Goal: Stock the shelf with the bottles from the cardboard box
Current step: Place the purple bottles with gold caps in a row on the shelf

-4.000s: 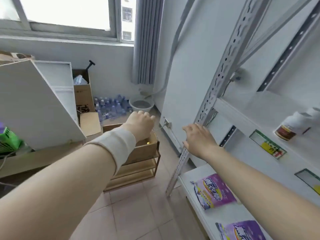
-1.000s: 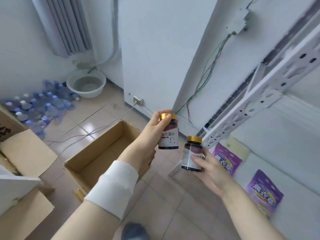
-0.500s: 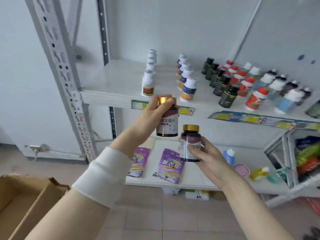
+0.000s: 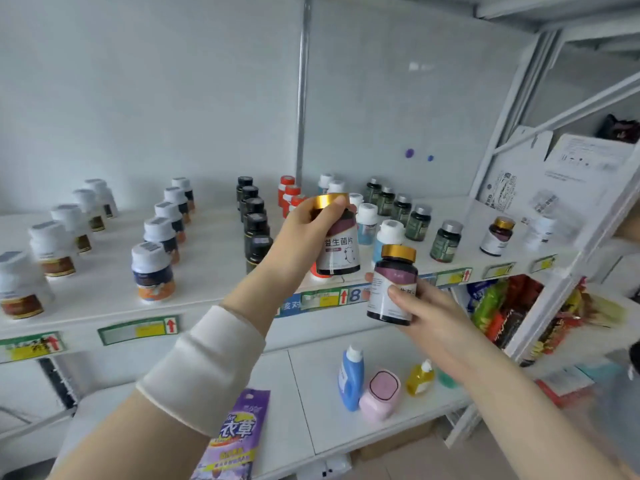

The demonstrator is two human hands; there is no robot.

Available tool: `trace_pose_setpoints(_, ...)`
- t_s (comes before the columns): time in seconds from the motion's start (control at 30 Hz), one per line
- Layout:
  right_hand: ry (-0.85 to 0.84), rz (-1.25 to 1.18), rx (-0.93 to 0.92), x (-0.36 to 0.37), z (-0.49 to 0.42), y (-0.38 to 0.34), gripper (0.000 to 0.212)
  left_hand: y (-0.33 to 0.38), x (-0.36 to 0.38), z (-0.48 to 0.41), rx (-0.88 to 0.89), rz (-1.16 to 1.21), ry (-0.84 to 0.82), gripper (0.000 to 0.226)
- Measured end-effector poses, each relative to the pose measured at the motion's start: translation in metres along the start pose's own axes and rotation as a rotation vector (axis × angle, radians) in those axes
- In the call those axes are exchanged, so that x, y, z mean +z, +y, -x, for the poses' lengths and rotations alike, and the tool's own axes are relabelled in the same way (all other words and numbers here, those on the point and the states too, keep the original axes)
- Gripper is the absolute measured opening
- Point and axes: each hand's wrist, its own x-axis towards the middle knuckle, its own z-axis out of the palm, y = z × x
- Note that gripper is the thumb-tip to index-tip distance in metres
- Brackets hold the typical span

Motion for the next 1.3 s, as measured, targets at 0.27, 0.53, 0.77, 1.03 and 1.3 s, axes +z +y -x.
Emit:
trace_pose_setpoints(0.27, 0.128, 0.084, -0.021, -0.11, -0.077, -0.062, 0.083, -0.013, 0.088, -0.127, 0.032, -0.129, -0.15, 0.037)
trace_pose_setpoints(0.53, 0.175, 0.239, -0.042, -0.227, -0.152, -0.101, 0.061, -0.038, 0.175, -0.244, -0.011, -0.244, -0.23, 0.044)
trace_pose_setpoints(0.77, 0.117, 0.474, -0.064, -0.335, -0.222, -0.138, 0.053, -0.069, 0.266, -0.327, -0.049, -0.331, -0.186, 0.042)
trace_pose_setpoints(1.03, 0.006, 0.612, -0.039, -0.414, -0.296, -0.155, 0.058, -0.102, 0.318, -0.412, -0.129, -0.414, -0.012, 0.031)
trace_pose_setpoints(1.3, -0.119, 0.861, 0.002, -0.423, -0.373, -0.128, 0.065, -0.138, 0.314, -0.479, -0.194, -0.685, 0.059, 0.044)
